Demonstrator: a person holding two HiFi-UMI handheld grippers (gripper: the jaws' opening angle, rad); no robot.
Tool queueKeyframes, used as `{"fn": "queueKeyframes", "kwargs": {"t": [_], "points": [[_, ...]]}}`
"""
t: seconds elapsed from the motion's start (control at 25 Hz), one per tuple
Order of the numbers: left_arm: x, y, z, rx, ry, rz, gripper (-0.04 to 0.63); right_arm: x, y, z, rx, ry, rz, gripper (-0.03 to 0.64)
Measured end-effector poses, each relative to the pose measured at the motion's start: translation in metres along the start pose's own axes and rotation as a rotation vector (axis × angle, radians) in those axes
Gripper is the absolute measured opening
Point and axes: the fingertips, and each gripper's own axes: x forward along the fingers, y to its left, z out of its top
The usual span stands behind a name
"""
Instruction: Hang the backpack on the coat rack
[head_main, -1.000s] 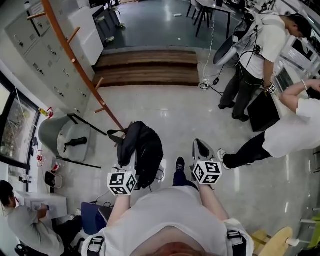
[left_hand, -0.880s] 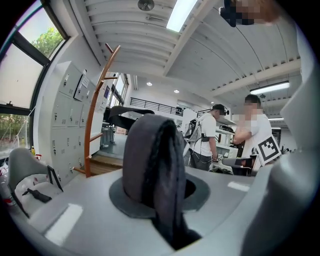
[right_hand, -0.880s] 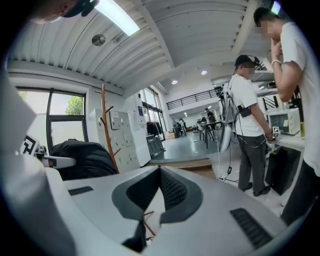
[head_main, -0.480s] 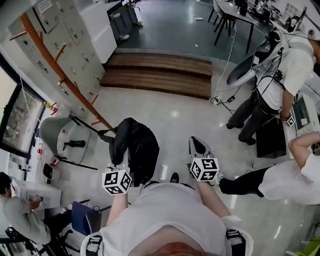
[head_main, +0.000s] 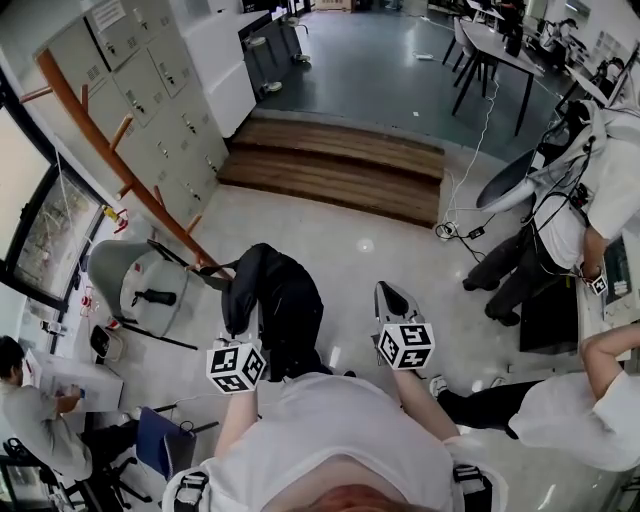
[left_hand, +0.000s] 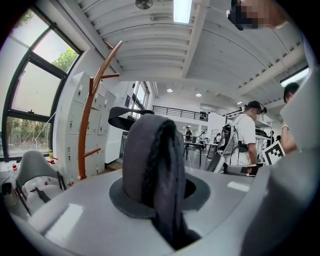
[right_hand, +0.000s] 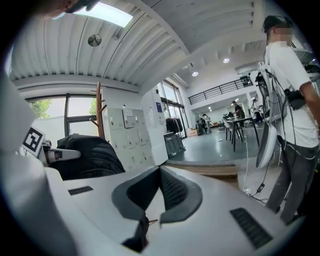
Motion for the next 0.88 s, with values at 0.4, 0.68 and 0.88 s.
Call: {"fn": "queueKeyframes", "kwargs": {"t": [0.4, 0.68, 0.88], "points": [[0.065, 0.036, 0.006, -0.022, 0.017, 0.001, 0.075, 0.073, -0.009, 0.010, -0.003, 0.029, -0.001, 0.008], [0.122, 0.074, 0.022, -0.013, 0.022, -0.062, 0.075, 0.139, 0.003, 0.023, -0.006, 0.029, -0.020, 0.008], [0.161, 0.094, 0.034, 0.004, 0.023, -0.109, 0.075, 0.183, 0.012, 0.033, -0.004, 0.024, -0.040, 0.008]]}}
